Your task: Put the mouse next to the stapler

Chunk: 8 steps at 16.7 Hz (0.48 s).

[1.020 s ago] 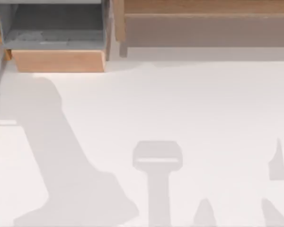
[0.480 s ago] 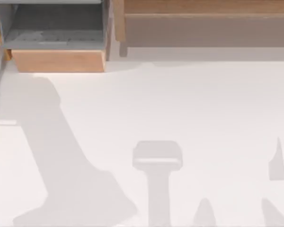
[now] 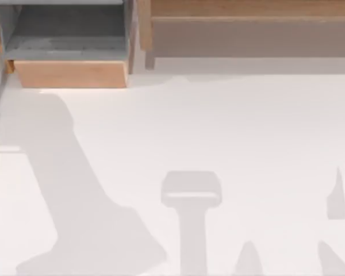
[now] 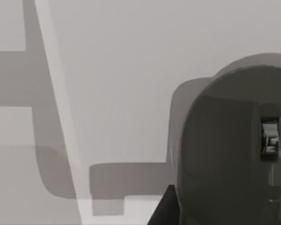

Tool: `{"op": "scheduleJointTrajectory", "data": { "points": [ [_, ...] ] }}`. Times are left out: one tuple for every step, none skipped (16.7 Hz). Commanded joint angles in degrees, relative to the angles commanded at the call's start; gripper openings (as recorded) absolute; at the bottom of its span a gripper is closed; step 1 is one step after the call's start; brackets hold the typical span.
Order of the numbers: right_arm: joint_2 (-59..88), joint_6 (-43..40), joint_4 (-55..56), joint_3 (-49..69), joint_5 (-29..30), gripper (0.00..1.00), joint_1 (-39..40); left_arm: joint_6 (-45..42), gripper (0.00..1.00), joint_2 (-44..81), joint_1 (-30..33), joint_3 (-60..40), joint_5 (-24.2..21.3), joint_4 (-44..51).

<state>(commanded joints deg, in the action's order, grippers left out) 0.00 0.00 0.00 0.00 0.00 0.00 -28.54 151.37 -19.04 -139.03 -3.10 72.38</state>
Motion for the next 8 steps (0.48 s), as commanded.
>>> {"op": "scheduleJointTrajectory", "data": {
  "points": [
    [0.0,0.0,0.0,0.0,0.0,1.0,0.0,0.0,0.0,0.0,0.0,0.0,0.0,0.0],
    [0.0,0.0,0.0,0.0,0.0,1.0,0.0,0.0,0.0,0.0,0.0,0.0,0.0,0.0],
    [0.0,0.0,0.0,0.0,0.0,1.0,0.0,0.0,0.0,0.0,0.0,0.0,0.0,0.0],
    [0.0,0.0,0.0,0.0,0.0,1.0,0.0,0.0,0.0,0.0,0.0,0.0,0.0,0.0],
    [0.0,0.0,0.0,0.0,0.0,1.0,0.0,0.0,0.0,0.0,0.0,0.0,0.0,0.0],
    [0.0,0.0,0.0,0.0,0.0,1.0,0.0,0.0,0.0,0.0,0.0,0.0,0.0,0.0],
    [0.0,0.0,0.0,0.0,0.0,1.0,0.0,0.0,0.0,0.0,0.0,0.0,0.0,0.0],
    [0.0,0.0,0.0,0.0,0.0,1.0,0.0,0.0,0.0,0.0,0.0,0.0,0.0,0.0]
  ]
}}
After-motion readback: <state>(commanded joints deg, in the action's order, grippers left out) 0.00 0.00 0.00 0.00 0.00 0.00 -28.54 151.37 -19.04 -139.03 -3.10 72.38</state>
